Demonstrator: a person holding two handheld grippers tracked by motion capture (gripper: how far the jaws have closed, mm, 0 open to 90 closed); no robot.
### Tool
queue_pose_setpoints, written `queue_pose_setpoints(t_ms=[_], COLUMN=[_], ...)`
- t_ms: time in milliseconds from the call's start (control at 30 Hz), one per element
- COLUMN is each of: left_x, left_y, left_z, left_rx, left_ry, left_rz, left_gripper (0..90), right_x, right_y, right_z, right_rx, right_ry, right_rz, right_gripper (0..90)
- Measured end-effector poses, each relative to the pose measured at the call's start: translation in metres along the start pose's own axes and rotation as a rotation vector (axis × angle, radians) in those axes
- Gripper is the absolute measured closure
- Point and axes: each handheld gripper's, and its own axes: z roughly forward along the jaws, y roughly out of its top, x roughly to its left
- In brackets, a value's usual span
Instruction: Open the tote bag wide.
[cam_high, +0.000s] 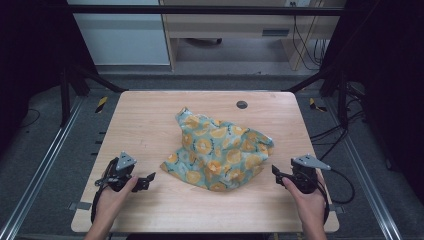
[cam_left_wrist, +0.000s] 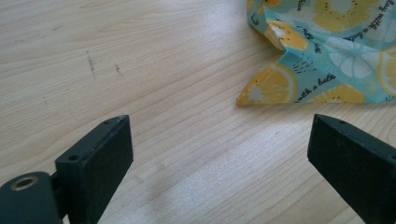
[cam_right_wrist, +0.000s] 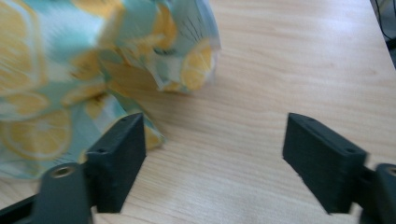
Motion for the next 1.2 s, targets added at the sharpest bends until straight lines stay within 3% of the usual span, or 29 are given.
queue_pose_setpoints(t_ms=[200,433,633,800,900,1067,1200], left_x=[0.001,0.001,-0.001,-0.001,-0.002,-0.004,-0.007], left_y=[-0.001,-0.001,-0.001,-0.001,-0.001,0.000,0.001], left_z=[-0.001,-0.001,-0.001,-0.002,-0.002,-0.002,-0.005], left_rx=[0.000,-0.004,0.000,0.000,-0.002,-0.004,-0.019], left_ry=[0.013,0.017,0.009,0.005,0.005,-0.005,-0.010], left_rz=[0.002,-0.004,0.001,0.003,0.004,0.007,0.012], left_gripper=[6.5,6.4,6.4,6.4,6.4,6.5,6.4], right_x=[0.007,0.010,0.010,0.004,0.004,0.016,0.024], right_y=[0.020,0.062,0.091,0.100,0.102,0.099,0.100], right_z=[-0.011,-0.014,-0.003,0.009,0.014,0.038,0.052], right_rx=[-0.056,-0.097,-0.078,-0.054,-0.030,0.024,0.019], right_ry=[0.037,0.091,0.140,0.153,0.159,0.192,0.199], right_rz=[-0.028,-0.076,-0.110,-0.085,-0.098,-0.140,-0.162], right_gripper=[29.1,29.4,28.9,28.7,28.5,29.3,41.7])
